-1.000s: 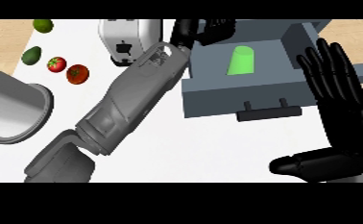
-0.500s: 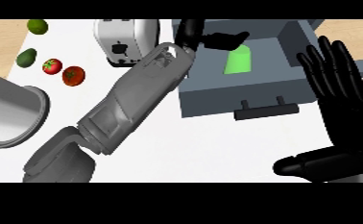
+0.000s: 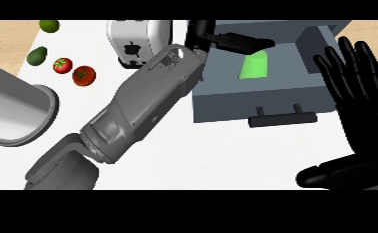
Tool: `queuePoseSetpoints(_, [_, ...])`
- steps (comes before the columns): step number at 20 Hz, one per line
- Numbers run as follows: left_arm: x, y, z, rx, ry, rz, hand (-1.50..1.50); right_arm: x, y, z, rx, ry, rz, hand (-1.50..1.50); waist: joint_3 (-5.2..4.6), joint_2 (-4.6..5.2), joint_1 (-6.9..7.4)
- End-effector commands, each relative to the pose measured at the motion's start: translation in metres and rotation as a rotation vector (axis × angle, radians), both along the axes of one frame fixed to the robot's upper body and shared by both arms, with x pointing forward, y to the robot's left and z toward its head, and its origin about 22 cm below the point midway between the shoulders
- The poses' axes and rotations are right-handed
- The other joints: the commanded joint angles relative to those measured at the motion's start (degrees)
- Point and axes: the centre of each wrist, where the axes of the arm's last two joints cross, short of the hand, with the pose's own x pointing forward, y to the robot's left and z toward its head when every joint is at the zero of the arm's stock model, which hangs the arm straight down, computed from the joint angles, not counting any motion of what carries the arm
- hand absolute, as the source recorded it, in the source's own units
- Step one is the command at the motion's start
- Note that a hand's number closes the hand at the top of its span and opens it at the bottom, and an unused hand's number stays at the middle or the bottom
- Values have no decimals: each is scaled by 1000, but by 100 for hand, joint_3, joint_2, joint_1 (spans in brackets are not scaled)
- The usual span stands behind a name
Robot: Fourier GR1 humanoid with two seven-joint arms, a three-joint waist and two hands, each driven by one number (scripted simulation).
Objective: Pick up the cup, place it into the drawer and close the drawer
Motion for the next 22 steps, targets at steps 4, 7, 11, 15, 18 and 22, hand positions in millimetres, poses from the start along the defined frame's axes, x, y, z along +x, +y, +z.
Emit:
queuePoseSetpoints(4, [4, 7, 17, -138, 40, -23, -150, -7, -16, 12, -31, -20, 32, 150, -4, -82, 347])
queuePoseSetpoints(7, [0, 30, 7, -159, 32, 19, -150, -23, -29, 18, -157, -7, 65, 150, -8, -148, 459])
queuePoseSetpoints(11, [-5, 58, -1, -229, 37, 38, -150, -23, -17, 18, -302, -12, 47, 150, -12, -150, 558])
queuePoseSetpoints(15, [-6, 116, 11, -227, 65, 97, -150, -30, -17, 16, -361, -2, 28, 150, -10, -166, 626])
queuePoseSetpoints(18, [-25, 140, -6, -234, 65, 101, -150, -31, -16, 0, -444, 22, 30, 150, -6, -151, 621])
queuePoseSetpoints(22, [-48, 191, -27, -242, 96, 132, -150, -29, -19, -5, -500, 56, -5, 150, -7, -140, 623])
